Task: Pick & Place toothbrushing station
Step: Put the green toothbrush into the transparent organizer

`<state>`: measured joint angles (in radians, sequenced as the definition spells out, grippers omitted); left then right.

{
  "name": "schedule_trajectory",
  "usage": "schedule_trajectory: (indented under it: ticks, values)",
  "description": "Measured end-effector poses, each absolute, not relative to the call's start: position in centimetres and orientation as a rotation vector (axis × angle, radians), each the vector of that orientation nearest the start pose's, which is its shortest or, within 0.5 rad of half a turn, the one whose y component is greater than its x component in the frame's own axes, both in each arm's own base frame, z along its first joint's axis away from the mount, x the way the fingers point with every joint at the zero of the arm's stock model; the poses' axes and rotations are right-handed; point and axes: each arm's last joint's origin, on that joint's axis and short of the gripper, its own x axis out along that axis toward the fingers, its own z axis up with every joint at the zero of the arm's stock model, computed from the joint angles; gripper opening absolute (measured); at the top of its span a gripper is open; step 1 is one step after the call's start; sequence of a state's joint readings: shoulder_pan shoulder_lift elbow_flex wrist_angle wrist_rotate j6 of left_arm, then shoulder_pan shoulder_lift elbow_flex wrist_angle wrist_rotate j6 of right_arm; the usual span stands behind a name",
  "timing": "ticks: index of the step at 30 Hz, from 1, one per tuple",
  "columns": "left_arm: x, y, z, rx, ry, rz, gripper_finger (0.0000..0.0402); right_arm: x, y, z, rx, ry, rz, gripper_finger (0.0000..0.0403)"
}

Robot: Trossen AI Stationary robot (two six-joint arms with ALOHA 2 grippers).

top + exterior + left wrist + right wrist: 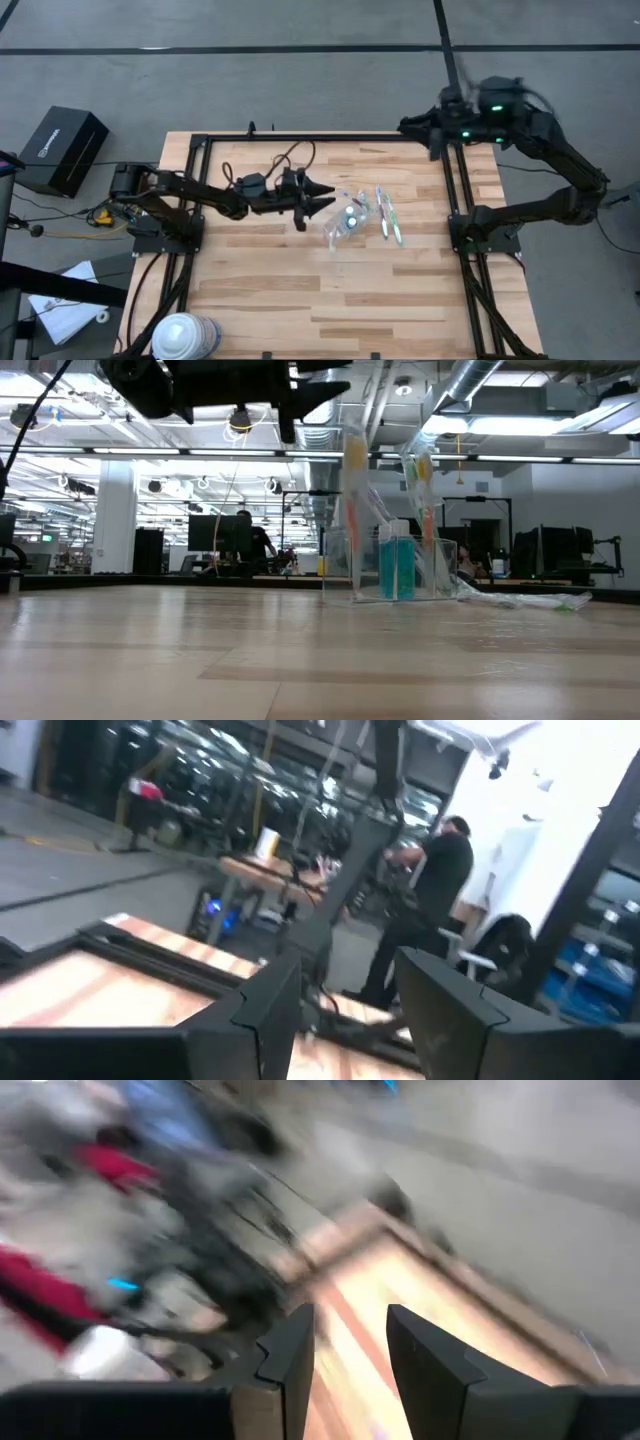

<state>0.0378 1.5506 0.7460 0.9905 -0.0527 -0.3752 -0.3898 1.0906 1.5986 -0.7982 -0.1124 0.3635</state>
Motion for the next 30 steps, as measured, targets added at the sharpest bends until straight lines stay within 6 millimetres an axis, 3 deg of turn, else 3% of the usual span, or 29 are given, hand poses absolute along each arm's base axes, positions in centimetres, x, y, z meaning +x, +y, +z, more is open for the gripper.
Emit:
schedule_trajectory:
  ticks: [5,8,12,17,22,26,30]
  values:
    - [30.8,3.1,27.1,-0.373,-0.243,0.140,0.0156,16.9,-7.6,44.3,0.542,0.553,-0.629,0.0118]
    - [29.6,4.5,28.2,-0.368,-0.230,0.191,0.0157,17.9,-8.1,42.3,0.571,0.664,-0.679,0.0118]
    - [27.6,5.9,30.1,-0.355,-0.243,0.207,0.0159,20.0,-9.0,37.7,0.582,0.805,-0.728,0.0118]
    - [25.0,6.8,32.0,-0.320,-0.243,0.246,0.0159,21.4,-9.7,29.5,0.681,0.855,-0.773,0.0118]
    - [23.0,7.0,32.8,-0.296,-0.190,0.283,0.0158,21.0,-9.9,22.0,0.913,0.821,-0.761,0.0118]
    - [22.4,7.2,32.5,-0.303,-0.123,0.278,0.0158,20.4,-9.4,18.3,1.030,0.832,-0.791,0.0118]
    - [22.4,7.6,31.9,-0.311,-0.092,0.262,0.0158,19.7,-9.1,17.0,1.060,0.843,-0.814,0.0118]
